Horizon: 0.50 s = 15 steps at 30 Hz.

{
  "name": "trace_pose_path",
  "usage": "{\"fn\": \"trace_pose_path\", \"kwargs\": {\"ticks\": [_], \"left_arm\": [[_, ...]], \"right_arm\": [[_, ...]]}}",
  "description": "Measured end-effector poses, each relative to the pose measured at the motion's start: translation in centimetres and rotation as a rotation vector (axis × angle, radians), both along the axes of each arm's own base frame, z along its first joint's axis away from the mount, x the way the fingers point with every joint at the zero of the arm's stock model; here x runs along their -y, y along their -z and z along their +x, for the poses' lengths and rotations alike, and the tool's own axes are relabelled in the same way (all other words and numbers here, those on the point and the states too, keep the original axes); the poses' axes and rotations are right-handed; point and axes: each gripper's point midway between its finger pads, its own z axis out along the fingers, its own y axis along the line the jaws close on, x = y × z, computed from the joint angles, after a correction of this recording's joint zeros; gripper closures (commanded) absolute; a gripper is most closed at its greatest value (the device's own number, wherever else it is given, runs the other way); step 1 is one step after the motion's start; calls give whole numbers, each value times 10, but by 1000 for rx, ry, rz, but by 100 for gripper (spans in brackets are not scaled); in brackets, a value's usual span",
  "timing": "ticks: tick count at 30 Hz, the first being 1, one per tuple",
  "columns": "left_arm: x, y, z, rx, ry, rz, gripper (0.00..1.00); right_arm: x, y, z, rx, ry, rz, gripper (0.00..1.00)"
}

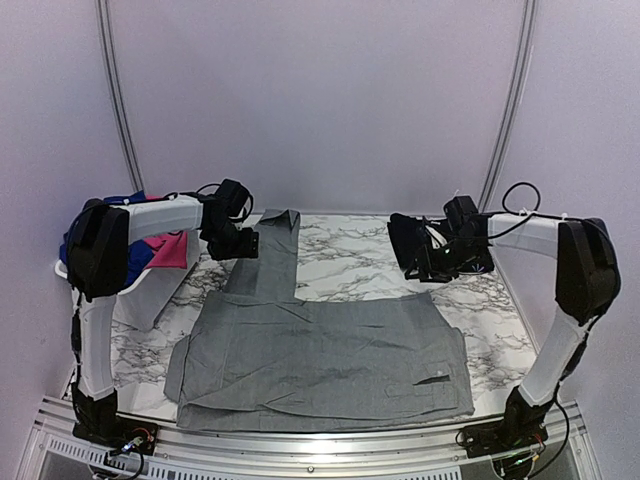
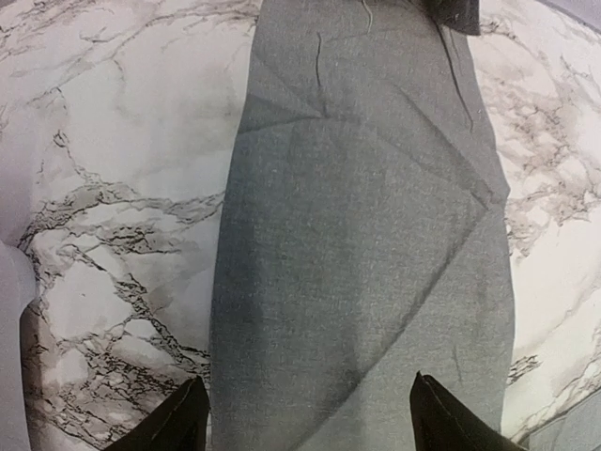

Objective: Fold and stack the mixed laundry pile
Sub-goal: Move the 1/3-folded shirt to the center of the board, then pick up the 1/3-folded shirt from the center of the board.

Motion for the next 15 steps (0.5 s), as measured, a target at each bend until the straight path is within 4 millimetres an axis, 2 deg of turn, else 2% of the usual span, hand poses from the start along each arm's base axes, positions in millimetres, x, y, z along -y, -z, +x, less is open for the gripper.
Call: {"fn": "trace_pose_path", "kwargs": {"ticks": [6,10,15], "left_arm": [[-5,12,-8,-49,23,21,23],[-12,23,-19,-97,25,9,23],[-16,27,-40,-147,60,-16,22]], "right_arm": [[9,27,25,-17,-4,-104,47],[22,45,18,-52,-17,-191,46],[38,54,14,-34,-60,-303,41]]}}
